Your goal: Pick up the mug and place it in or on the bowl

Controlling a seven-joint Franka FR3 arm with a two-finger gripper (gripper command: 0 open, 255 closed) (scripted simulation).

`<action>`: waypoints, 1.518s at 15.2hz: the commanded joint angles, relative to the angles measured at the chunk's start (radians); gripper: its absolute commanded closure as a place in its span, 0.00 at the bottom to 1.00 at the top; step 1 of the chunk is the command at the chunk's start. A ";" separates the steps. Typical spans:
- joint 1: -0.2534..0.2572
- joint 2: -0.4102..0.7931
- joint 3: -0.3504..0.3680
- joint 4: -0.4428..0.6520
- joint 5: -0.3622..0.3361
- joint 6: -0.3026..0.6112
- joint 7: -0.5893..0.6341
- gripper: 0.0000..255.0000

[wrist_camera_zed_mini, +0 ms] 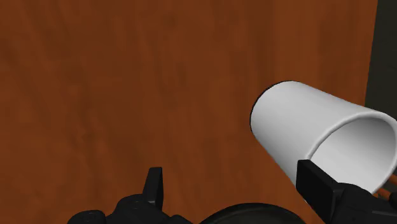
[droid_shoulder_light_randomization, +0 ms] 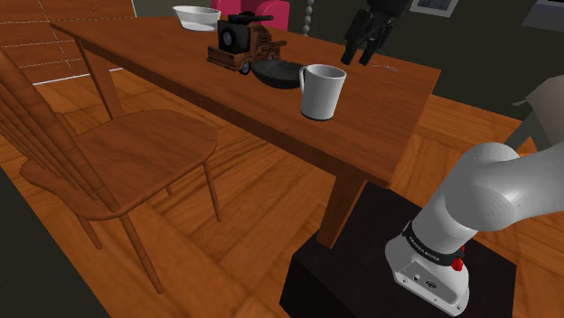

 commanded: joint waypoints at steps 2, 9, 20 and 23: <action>0.007 0.017 0.032 0.019 -0.002 -0.014 0.026 0.00; 0.044 0.177 0.248 0.185 -0.027 -0.122 0.210 0.00; 0.059 0.232 0.331 0.138 -0.037 -0.070 0.278 0.00; 0.059 0.232 0.331 0.138 -0.037 -0.070 0.278 0.00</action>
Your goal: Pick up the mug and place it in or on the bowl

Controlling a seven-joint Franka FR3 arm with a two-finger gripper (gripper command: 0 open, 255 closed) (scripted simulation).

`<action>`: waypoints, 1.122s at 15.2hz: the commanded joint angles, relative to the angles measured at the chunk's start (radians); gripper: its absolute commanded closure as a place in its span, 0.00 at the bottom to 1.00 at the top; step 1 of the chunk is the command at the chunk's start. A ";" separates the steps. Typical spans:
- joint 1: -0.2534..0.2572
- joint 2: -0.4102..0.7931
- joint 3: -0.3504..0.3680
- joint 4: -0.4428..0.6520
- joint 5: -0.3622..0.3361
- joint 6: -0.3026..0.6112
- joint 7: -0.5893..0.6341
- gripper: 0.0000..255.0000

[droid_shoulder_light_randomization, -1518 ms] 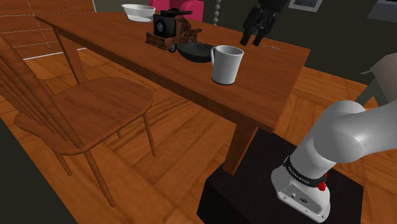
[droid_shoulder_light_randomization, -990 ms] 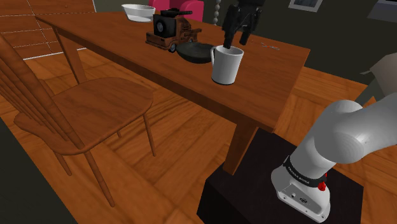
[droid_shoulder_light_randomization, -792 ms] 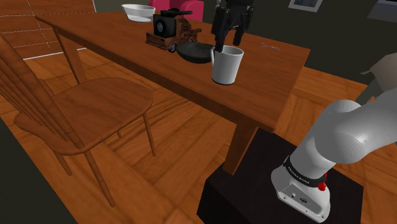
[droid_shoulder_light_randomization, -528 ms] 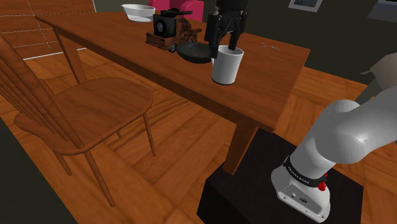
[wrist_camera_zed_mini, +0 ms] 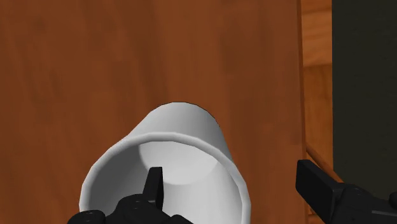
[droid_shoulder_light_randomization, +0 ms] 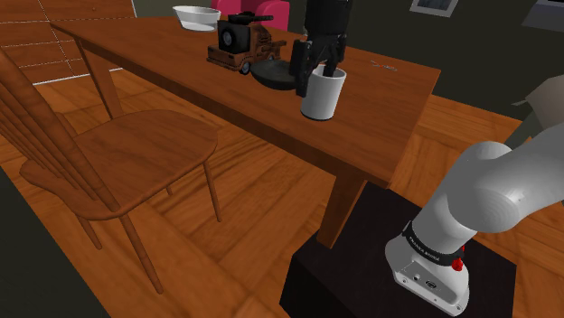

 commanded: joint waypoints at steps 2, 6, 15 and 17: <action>0.000 -0.001 0.000 -0.002 0.000 0.001 0.000 0.00; 0.000 -0.001 0.000 -0.002 0.000 0.001 0.000 1.00; -0.001 0.002 -0.001 0.014 -0.001 -0.012 0.000 1.00; -0.002 0.007 -0.003 0.045 -0.003 -0.038 0.000 1.00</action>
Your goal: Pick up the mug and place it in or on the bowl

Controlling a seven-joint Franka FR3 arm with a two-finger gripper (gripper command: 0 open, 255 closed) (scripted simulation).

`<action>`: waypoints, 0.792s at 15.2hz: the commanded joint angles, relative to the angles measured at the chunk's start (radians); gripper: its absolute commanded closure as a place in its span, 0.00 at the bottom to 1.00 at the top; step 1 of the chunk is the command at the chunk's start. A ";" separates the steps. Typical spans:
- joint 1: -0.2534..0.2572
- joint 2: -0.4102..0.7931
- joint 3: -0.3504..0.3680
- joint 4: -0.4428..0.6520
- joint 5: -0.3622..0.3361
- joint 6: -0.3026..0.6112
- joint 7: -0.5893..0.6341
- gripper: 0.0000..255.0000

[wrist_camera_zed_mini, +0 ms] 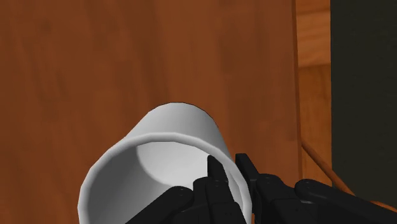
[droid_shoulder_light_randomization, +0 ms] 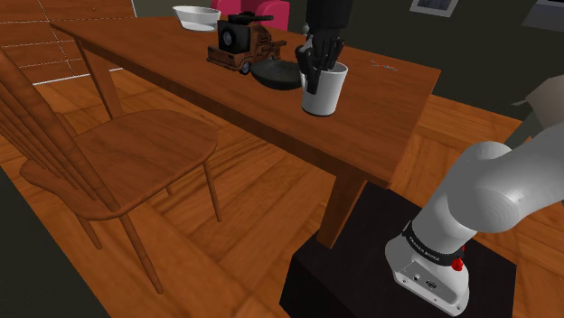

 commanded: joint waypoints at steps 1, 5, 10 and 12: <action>-0.002 0.006 -0.002 0.032 -0.003 -0.026 -0.001 1.00; -0.005 0.020 -0.005 0.098 -0.007 -0.078 -0.001 1.00; -0.010 0.043 -0.007 0.185 -0.014 -0.143 0.000 1.00; -0.011 0.054 -0.007 0.222 -0.016 -0.169 0.001 1.00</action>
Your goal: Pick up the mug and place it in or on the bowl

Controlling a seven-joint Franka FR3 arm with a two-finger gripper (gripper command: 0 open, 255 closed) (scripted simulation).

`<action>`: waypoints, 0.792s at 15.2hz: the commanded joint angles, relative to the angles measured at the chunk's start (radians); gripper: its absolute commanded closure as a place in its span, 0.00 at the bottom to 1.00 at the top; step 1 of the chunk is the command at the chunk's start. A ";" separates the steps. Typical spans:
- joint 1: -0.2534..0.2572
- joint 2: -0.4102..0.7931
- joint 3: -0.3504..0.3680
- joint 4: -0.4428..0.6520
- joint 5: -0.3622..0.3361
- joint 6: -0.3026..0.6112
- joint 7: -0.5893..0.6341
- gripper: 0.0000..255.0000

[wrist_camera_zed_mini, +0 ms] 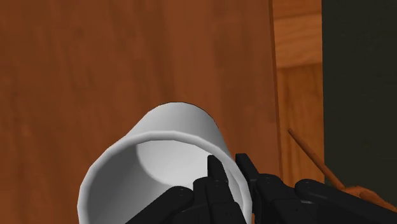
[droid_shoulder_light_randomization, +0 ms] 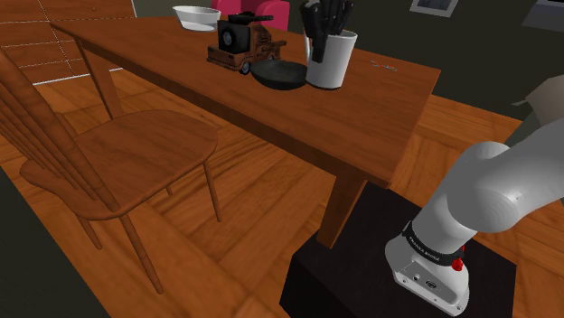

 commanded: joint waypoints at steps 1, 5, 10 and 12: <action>-0.002 0.008 -0.002 0.034 -0.003 -0.026 -0.002 1.00; -0.006 0.033 -0.002 0.111 -0.008 -0.080 0.000 1.00; -0.021 0.122 -0.006 0.236 -0.033 -0.117 -0.013 1.00; -0.033 0.192 -0.010 0.306 -0.053 -0.118 -0.027 1.00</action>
